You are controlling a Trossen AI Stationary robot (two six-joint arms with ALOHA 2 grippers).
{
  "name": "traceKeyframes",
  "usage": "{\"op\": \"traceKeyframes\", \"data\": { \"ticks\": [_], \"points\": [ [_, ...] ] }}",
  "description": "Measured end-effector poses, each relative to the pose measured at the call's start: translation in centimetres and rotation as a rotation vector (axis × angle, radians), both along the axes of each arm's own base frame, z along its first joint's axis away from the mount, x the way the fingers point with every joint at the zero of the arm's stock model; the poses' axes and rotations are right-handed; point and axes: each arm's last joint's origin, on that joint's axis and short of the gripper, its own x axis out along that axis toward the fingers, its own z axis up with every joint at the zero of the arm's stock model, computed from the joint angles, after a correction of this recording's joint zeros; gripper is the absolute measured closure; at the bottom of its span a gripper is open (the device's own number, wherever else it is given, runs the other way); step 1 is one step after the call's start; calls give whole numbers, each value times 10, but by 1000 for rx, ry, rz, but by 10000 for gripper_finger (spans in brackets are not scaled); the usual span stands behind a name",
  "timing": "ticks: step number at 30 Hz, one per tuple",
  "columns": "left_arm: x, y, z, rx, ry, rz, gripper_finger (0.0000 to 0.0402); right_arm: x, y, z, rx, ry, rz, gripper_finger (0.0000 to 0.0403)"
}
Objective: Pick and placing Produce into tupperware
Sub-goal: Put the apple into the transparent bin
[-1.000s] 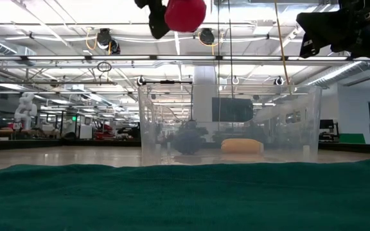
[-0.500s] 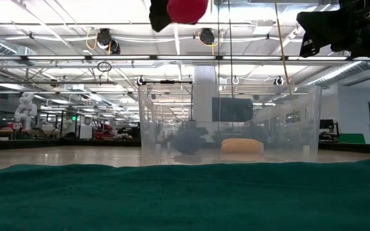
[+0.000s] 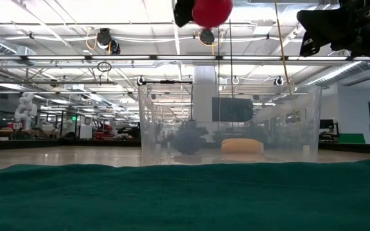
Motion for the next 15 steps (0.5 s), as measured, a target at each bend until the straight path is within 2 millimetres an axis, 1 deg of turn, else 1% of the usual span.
{"op": "traceKeyframes", "data": {
  "ticks": [3, 10, 15],
  "points": [
    [9, 1, -9, 1, 46, -18, 128, 0, 0, 0, 0, -1, 0, 403],
    [19, 2, -27, 12, 238, -14, 128, 0, 0, 0, -4, -1, -1, 403],
    [27, 0, -38, 19, 309, -21, 128, 0, 0, 0, -4, -4, -1, 403]
  ]
}}
